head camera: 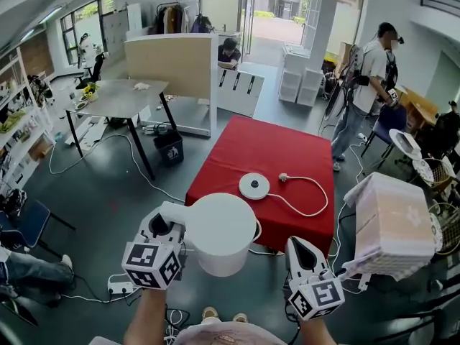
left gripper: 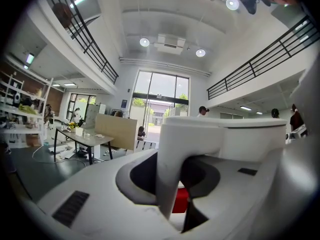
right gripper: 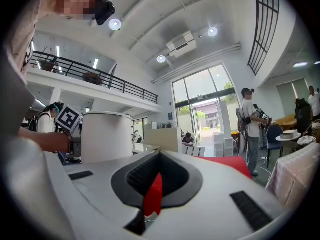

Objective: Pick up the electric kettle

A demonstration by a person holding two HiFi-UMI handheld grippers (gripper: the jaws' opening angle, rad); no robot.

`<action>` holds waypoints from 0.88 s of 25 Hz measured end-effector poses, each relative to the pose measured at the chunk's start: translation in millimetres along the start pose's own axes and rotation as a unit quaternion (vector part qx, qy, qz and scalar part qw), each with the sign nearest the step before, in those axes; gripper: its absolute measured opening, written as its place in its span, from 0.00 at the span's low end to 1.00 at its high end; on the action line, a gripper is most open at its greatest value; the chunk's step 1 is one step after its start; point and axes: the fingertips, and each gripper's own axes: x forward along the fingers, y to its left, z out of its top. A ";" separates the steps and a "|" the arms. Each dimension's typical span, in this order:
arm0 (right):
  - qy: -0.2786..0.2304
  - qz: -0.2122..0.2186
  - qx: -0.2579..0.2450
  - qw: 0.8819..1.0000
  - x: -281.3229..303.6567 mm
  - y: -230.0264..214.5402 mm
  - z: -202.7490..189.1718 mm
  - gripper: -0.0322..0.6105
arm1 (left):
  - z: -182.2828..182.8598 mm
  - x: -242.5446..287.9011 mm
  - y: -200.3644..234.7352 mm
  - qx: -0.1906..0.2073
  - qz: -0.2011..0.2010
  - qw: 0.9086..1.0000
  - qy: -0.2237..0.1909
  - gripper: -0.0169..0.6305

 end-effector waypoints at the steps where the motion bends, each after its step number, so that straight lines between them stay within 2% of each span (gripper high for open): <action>1: 0.000 0.001 -0.001 1.000 -1.4 0.2 1.9 0.06 | 1.0 -1.7 -1.5 0.000 0.001 1.000 -0.001 0.18; 9: -0.005 0.007 -0.001 1.000 -13.6 -3.2 6.9 0.06 | 2.8 -14.7 -12.6 -0.007 0.004 1.000 -0.001 0.18; 22: 0.008 0.068 -0.027 0.997 -12.9 5.3 1.0 0.06 | -2.7 -32.7 -4.3 -0.024 0.000 1.000 -0.013 0.18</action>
